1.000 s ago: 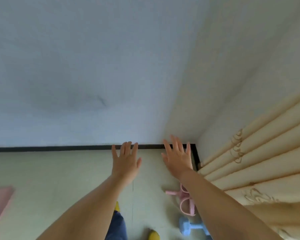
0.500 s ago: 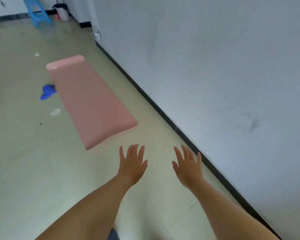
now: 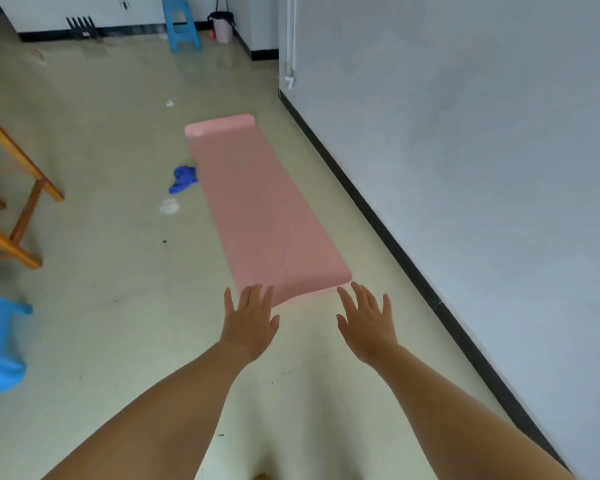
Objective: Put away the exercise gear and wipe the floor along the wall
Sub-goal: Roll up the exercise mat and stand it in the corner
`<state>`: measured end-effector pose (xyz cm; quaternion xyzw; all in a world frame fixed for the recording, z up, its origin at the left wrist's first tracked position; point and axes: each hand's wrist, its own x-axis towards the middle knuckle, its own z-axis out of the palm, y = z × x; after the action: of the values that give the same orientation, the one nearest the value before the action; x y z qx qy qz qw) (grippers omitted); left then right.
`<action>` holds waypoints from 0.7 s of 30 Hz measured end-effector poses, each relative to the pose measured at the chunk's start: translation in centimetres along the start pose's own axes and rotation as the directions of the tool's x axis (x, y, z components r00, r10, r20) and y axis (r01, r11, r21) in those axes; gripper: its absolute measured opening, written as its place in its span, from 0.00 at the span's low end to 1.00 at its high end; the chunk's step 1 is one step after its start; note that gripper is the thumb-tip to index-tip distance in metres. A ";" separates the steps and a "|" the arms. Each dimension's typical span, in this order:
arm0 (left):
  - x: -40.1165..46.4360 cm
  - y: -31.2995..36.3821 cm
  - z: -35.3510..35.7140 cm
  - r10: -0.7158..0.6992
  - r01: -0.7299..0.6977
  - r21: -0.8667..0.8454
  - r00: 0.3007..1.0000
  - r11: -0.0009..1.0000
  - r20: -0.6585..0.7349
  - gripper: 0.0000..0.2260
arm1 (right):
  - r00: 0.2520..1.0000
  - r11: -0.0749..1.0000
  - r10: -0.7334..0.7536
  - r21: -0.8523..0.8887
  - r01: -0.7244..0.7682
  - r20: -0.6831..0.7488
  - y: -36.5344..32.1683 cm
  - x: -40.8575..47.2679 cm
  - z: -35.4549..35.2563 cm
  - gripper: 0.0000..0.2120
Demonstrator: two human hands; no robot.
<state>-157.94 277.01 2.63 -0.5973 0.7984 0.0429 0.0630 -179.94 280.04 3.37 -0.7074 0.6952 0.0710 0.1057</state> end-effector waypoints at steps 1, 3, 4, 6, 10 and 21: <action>1.0 -1.1 0.0 -0.011 0.010 0.009 1.000 1.000 0.005 0.26 | 1.000 1.000 -0.016 -0.015 0.016 0.009 -0.7 1.4 -0.2 0.26; 2.9 -2.6 0.2 -0.016 0.016 0.000 1.000 1.000 0.020 0.26 | 0.999 0.999 -0.030 -0.033 0.031 0.021 -1.3 4.3 -0.5 0.26; 3.7 -3.1 0.5 -0.015 0.015 -0.004 0.999 1.000 0.042 0.26 | 0.999 0.999 -0.033 -0.037 0.034 0.029 -1.4 5.8 -0.5 0.26; 5.4 -3.9 1.4 -0.005 0.006 -0.004 0.995 1.000 0.095 0.26 | 0.998 0.998 -0.039 -0.040 0.041 0.049 -1.5 8.7 -0.2 0.26; 11.4 -5.8 3.0 0.026 -0.027 0.000 0.985 1.000 0.168 0.26 | 0.994 0.997 -0.063 -0.041 0.066 0.085 -1.0 16.6 0.1 0.26; 36.0 -6.0 7.8 -0.114 0.159 -0.160 0.959 0.974 0.261 0.25 | 0.925 0.952 -0.260 -0.086 0.293 0.277 4.9 43.1 1.4 0.26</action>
<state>-161.77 242.31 -10.48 -0.6441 0.7338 0.1848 0.1120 -183.76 238.55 -8.90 -0.7880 0.5625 0.1919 0.1608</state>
